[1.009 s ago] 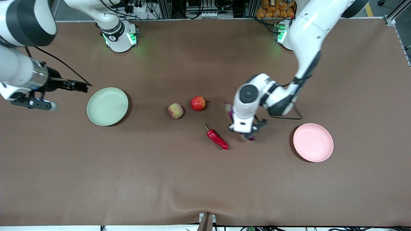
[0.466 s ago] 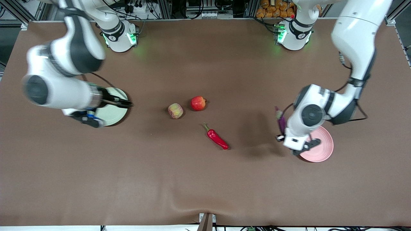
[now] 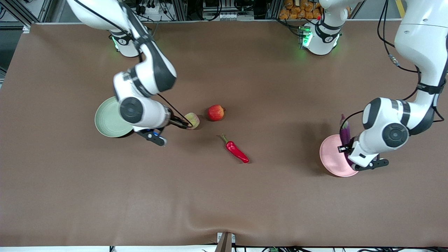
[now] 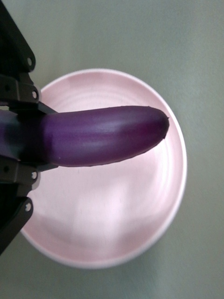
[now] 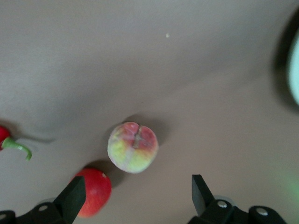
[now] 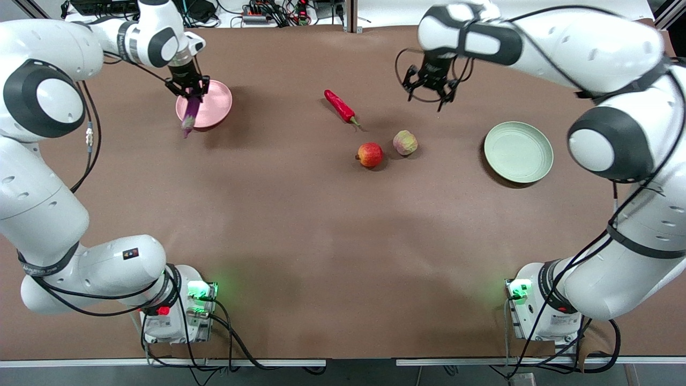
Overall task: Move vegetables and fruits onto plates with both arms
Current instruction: 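Lower the eggplant onto the pink plate while the right gripper grasps the peach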
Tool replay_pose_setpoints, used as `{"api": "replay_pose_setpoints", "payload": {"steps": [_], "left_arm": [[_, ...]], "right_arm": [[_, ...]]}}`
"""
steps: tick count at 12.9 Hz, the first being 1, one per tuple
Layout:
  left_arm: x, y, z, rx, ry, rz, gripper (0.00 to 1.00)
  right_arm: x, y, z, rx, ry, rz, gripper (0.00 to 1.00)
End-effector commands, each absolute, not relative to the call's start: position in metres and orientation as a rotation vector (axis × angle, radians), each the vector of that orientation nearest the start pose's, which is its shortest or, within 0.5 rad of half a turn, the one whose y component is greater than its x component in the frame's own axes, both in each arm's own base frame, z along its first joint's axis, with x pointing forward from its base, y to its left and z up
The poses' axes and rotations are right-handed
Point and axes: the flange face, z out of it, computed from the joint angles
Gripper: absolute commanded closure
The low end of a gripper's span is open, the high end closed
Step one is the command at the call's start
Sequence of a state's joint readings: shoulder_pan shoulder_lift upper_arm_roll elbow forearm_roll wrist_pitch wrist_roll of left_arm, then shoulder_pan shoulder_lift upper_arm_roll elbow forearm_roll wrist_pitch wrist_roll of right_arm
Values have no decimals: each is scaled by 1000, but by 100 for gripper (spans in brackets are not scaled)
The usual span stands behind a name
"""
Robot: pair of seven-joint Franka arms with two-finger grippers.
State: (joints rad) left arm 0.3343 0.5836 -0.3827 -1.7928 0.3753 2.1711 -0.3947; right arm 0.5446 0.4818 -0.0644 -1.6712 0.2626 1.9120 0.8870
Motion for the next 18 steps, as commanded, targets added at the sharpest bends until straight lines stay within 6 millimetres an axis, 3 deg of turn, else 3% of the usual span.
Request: {"api": "replay_pose_setpoints", "payload": {"steps": [1, 3, 4, 6, 10, 12, 14, 17, 18], "left_arm": [[634, 12, 209, -3038, -158, 259, 100], [637, 11, 209, -3041, -157, 255, 98], [640, 10, 208, -3045, -157, 248, 73], [648, 12, 211, -3052, -151, 228, 0], [660, 7, 240, -3080, -196, 163, 0], [665, -11, 261, -3114, -200, 119, 0], [671, -36, 281, -3165, -245, 130, 0], [674, -82, 294, -3195, -388, 134, 0], [673, -102, 295, -3189, -428, 130, 0]], "right_arm": [[554, 358, 271, -2973, 896, 438, 0], [545, 369, 234, -2990, 896, 418, 0], [546, 368, 228, -2997, 885, 402, 0], [544, 365, 225, -3018, 858, 412, 0], [541, 350, 217, -3107, 686, 451, 0], [539, 343, 212, -3128, 649, 480, 0], [529, 348, 206, -3168, 594, 484, 0], [521, 344, 200, -3218, 504, 546, 0], [519, 344, 201, -3224, 453, 572, 37]]}}
